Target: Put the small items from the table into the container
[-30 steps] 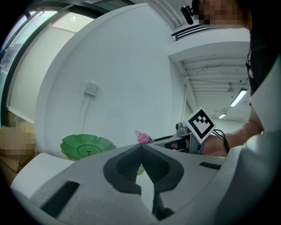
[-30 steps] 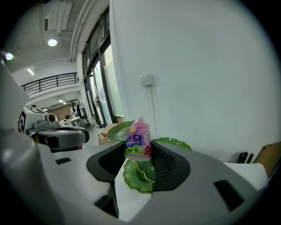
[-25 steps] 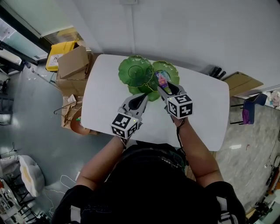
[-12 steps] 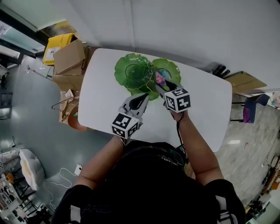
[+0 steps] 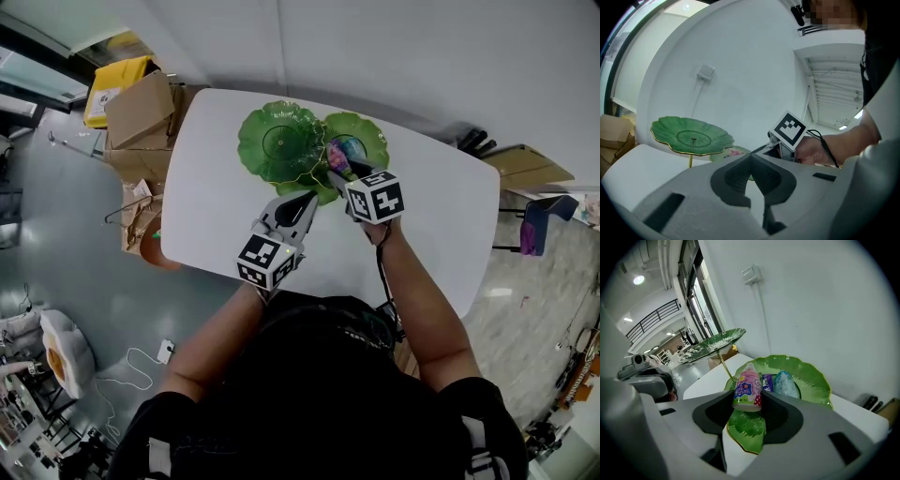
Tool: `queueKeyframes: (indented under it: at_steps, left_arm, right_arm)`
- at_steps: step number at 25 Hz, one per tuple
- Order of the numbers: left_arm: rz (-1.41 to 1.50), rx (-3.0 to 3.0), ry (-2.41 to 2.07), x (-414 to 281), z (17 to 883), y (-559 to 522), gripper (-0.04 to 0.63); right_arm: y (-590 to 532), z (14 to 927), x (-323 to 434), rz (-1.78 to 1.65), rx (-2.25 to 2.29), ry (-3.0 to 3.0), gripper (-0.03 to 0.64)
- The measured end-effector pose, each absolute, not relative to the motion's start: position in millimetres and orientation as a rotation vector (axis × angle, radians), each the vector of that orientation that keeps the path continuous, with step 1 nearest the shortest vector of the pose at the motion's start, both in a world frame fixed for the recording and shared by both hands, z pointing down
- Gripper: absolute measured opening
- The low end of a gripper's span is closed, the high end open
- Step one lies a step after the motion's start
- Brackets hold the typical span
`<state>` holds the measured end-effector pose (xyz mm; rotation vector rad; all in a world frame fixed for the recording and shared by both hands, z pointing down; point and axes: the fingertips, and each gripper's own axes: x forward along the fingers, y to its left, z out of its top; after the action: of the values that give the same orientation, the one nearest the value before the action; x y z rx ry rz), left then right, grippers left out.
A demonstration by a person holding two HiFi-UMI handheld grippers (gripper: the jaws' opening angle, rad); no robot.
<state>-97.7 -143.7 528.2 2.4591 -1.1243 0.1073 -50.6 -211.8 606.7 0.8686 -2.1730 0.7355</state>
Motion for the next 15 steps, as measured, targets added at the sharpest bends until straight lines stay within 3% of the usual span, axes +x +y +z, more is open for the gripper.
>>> queueKeyframes:
  at_steps: [15]
  left_arm:
    - [0.101,2.445,-1.144,-105.0,528.3,-139.5,0.008]
  right_arm:
    - [-210.1,612.9,-51.2,0.749,0.862,-2.151,0.183]
